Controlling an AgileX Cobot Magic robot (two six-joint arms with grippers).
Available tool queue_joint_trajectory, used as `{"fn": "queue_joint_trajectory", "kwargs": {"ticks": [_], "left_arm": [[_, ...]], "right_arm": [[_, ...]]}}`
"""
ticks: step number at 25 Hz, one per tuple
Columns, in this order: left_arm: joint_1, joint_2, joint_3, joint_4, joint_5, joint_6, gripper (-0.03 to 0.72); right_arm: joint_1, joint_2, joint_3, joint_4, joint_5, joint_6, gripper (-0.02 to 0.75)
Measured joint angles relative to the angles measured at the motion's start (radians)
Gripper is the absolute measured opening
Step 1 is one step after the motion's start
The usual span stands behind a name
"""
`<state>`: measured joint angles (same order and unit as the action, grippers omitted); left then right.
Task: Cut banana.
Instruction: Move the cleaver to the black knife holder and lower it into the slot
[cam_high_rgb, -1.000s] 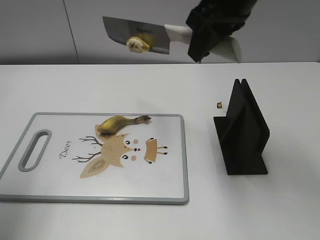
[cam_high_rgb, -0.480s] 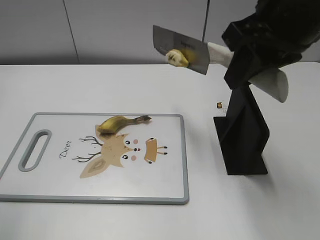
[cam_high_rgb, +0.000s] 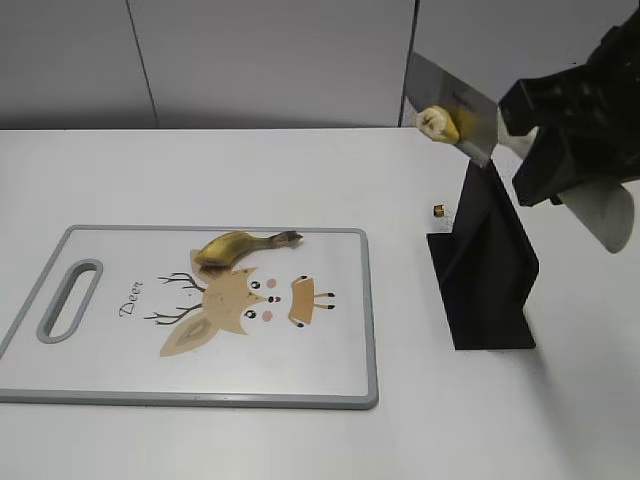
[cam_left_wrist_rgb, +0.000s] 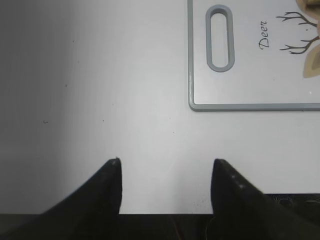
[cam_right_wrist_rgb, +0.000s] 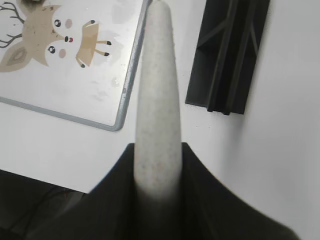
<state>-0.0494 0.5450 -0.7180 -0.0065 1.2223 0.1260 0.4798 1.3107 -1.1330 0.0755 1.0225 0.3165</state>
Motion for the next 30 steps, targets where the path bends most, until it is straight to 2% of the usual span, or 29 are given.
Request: {"fn": "queue_joint_trajectory", "kwargs": {"ticks": [10,16,30], "left_arm": [[0.000,-0.314,0.117,-0.005,0.000,-0.001,0.555],[0.000,-0.532,0.178,-0.031,-0.015,-0.001,0.555],[0.000,-0.551,0.225,-0.064,-0.139,-0.001,0.555]], "right_arm": [[0.000,-0.094,0.113,-0.160,-0.025,0.165,0.160],[0.000,-0.122,0.135,-0.178,-0.041,0.209,0.160],[0.000,-0.123,0.234,-0.173,-0.135,0.214,0.160]]}}
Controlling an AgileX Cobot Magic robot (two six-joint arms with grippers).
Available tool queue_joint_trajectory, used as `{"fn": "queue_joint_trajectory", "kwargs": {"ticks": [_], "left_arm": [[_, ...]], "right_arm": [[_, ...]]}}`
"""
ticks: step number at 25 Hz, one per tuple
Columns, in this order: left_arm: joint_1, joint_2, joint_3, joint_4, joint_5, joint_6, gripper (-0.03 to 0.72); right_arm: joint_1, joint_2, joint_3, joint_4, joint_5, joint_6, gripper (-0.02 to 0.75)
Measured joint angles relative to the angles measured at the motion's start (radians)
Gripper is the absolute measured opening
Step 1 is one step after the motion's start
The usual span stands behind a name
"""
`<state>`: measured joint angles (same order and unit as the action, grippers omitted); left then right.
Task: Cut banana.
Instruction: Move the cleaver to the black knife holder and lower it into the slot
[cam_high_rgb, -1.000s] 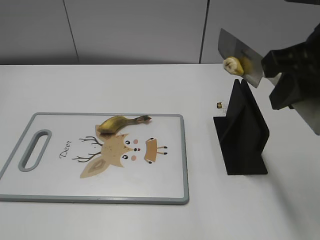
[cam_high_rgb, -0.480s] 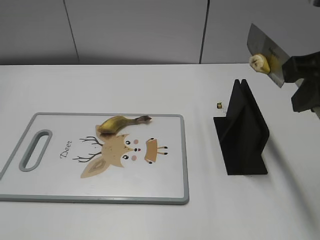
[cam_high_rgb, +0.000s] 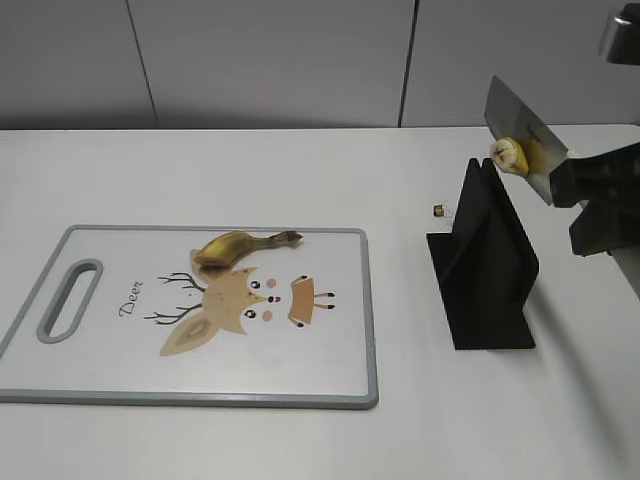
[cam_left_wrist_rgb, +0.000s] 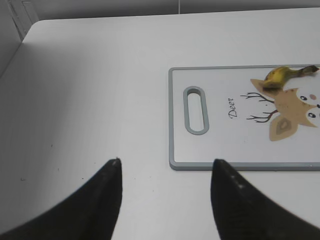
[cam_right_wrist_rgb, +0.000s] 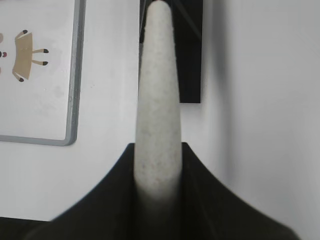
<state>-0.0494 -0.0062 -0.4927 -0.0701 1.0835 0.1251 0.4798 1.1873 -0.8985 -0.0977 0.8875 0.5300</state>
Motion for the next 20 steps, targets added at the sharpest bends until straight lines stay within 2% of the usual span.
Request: {"fn": "queue_joint_trajectory", "kwargs": {"ticks": [20], "left_arm": [[0.000,0.000,0.000,0.000,-0.003,0.000,0.544]], "right_arm": [[0.000,0.098,0.002,0.017,-0.065,0.000,0.160]]}}
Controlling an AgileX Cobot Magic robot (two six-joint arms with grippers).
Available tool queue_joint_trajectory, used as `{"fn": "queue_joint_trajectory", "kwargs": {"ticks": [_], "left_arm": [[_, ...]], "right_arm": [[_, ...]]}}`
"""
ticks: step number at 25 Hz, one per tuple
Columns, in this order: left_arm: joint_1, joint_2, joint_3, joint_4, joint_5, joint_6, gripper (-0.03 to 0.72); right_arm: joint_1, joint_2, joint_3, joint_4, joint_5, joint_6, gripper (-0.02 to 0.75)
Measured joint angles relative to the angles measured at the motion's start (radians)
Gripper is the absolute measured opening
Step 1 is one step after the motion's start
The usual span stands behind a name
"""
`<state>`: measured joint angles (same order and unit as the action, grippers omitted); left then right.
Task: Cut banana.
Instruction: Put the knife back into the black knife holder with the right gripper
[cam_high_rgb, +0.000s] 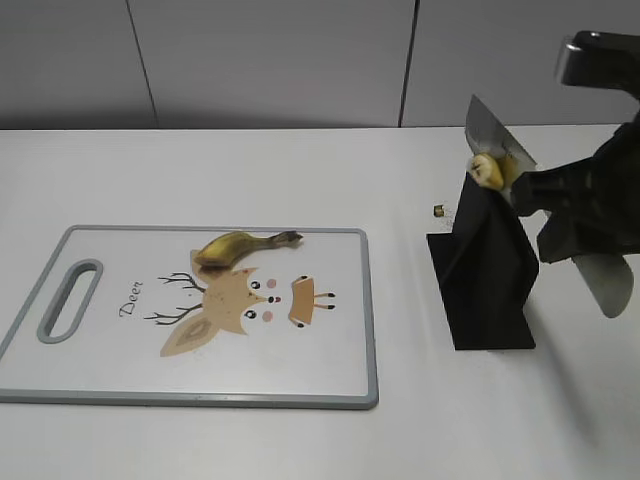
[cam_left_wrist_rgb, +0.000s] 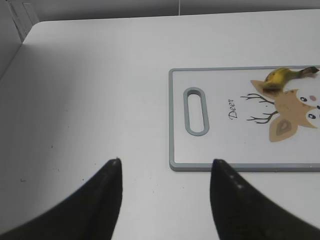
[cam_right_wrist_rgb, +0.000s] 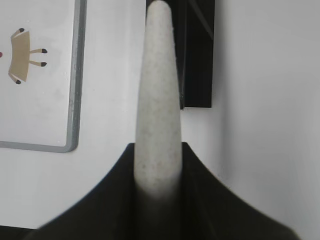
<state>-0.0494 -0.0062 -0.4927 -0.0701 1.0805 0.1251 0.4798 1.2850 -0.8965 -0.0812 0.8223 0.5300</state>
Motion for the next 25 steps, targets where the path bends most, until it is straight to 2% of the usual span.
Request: {"fn": "queue_joint_trajectory", "kwargs": {"ticks": [16,25], "left_arm": [[0.000,0.000,0.000,0.000,0.000,0.000,0.542],[0.000,0.000,0.000,-0.001,0.000,0.000,0.542]], "right_arm": [[0.000,0.008,0.000,-0.049,-0.001,0.048,0.160],[0.000,0.062,0.000,-0.039,-0.002,0.051,0.160]]}}
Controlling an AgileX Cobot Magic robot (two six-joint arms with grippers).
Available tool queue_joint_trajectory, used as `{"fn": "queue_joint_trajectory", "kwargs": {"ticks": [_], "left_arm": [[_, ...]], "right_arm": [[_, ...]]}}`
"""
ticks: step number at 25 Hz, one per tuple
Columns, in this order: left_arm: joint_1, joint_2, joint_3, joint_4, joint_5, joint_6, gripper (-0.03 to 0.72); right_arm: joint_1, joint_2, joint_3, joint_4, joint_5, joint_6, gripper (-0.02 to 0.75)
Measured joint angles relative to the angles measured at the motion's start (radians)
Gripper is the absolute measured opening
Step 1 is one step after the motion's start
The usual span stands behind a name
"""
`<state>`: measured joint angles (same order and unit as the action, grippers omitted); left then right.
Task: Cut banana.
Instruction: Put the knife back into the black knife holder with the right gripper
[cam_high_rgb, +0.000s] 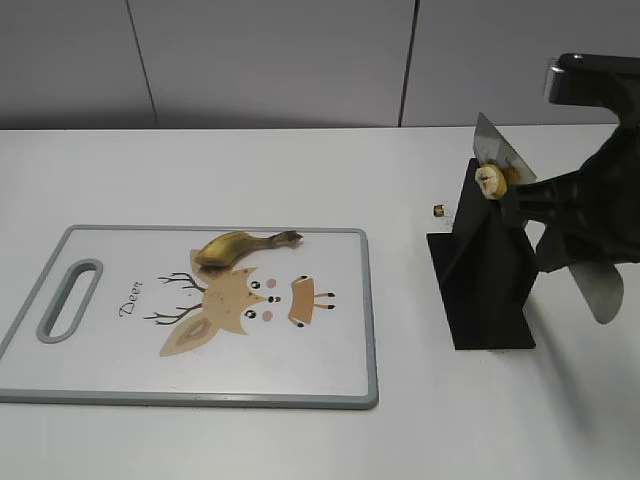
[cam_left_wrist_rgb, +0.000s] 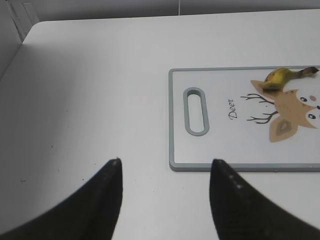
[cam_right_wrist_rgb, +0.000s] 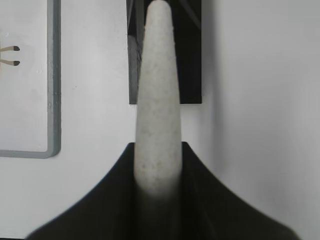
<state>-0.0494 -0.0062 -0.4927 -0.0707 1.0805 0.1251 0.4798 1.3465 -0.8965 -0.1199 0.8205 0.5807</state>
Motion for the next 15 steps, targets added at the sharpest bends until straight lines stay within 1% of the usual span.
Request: {"fn": "queue_joint_trajectory", "kwargs": {"ticks": [6,15], "left_arm": [[0.000,0.000,0.000,0.000,0.000,0.000,0.542],[0.000,0.000,0.000,0.000,0.000,0.000,0.542]], "right_arm": [[0.000,0.043,0.000,0.022,-0.001,0.000,0.160],[0.000,0.126,0.000,0.019,-0.036,0.000,0.160]]}}
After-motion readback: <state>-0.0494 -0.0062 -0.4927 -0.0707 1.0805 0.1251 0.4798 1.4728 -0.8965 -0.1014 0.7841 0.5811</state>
